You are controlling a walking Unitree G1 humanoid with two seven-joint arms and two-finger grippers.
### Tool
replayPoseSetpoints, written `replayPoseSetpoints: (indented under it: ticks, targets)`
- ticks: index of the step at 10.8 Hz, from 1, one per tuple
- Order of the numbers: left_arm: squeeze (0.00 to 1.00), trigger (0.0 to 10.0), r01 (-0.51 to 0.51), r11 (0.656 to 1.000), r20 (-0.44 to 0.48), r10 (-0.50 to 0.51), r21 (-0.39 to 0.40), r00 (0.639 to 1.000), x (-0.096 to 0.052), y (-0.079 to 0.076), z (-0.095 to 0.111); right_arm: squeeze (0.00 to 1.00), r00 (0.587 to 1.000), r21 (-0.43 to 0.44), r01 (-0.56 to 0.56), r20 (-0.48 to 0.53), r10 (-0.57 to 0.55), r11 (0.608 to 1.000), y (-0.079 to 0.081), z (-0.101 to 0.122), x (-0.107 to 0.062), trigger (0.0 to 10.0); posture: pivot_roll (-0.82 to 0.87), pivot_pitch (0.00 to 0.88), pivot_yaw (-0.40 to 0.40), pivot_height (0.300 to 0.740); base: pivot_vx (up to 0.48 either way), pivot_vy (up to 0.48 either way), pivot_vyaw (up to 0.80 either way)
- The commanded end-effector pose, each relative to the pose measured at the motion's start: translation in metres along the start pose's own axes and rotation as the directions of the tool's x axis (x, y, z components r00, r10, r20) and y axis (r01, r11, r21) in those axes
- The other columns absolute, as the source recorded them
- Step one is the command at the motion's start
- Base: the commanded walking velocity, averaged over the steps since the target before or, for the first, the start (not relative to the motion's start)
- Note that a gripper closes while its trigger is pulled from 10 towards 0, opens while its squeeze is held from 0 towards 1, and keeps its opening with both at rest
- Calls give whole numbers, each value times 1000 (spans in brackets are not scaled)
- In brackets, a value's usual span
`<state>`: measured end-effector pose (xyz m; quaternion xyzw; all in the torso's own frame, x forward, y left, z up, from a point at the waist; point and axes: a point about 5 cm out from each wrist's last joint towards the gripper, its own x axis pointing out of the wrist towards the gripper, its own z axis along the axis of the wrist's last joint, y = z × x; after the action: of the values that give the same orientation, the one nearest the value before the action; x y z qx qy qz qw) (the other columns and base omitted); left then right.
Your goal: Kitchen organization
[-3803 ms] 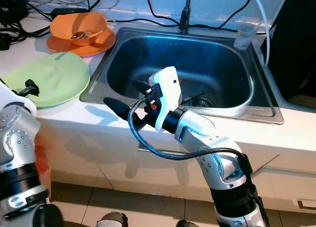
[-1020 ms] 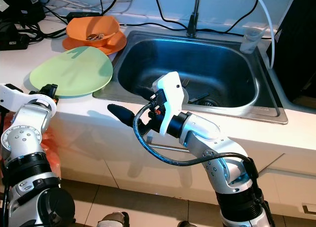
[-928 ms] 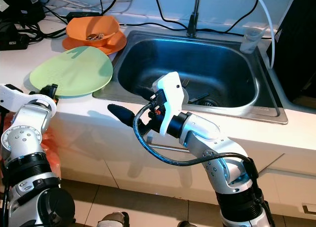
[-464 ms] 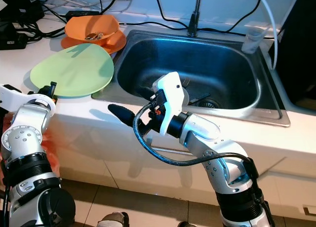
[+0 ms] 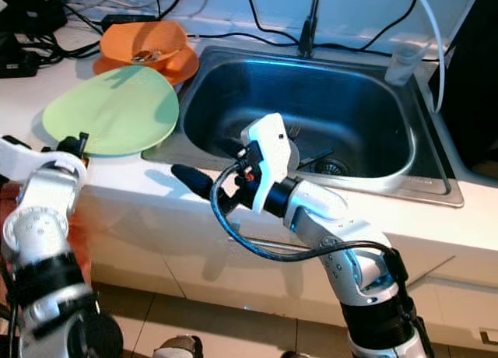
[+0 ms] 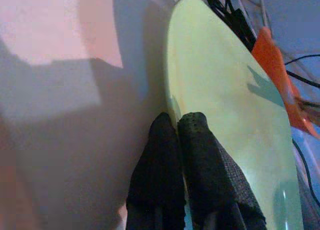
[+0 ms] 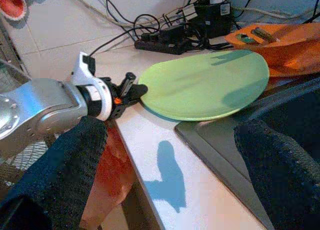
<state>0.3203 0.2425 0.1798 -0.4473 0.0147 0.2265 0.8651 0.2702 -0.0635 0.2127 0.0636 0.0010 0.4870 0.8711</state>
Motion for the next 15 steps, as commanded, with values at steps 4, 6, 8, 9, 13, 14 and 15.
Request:
replayPoseSetpoints:
  ticks: [4,6,8,9,13,14,15]
  targets:
    - [0,0,31,996,-146,-18,87,989,-14,-8,-34,0,1000,-13,3,8,-3,1000,-2,2,0,10000,125,64,3,740,0,0,0]
    - [0,0,41,995,-159,-26,94,987,-19,-12,-35,0,1000,-16,10,12,-10,1000,-3,3,1,10000,127,63,7,740,0,0,0]
    - [0,0,70,994,-218,-52,79,975,-22,-17,-44,0,1000,-19,14,17,-14,1000,-4,4,1,10000,128,61,10,740,0,0,0]
    - [0,0,93,993,-256,-72,74,964,-22,-20,-50,0,1000,-20,18,20,-18,1000,-4,4,1,10000,124,58,17,740,0,0,0]
    - [0,0,128,990,-311,-103,62,945,-27,-29,-53,0,999,-25,30,28,-29,999,-6,5,1,10000,123,54,27,740,0,0,0]
    - [0,0,140,988,-332,-111,66,937,-27,-31,-56,0,999,-26,31,30,-31,999,-6,5,1,10000,122,53,29,740,0,0,0]
    - [0,0,156,985,-367,-116,80,923,-27,-33,-61,0,999,-30,36,32,-35,999,-6,6,1,10000,116,52,34,740,0,0,0]
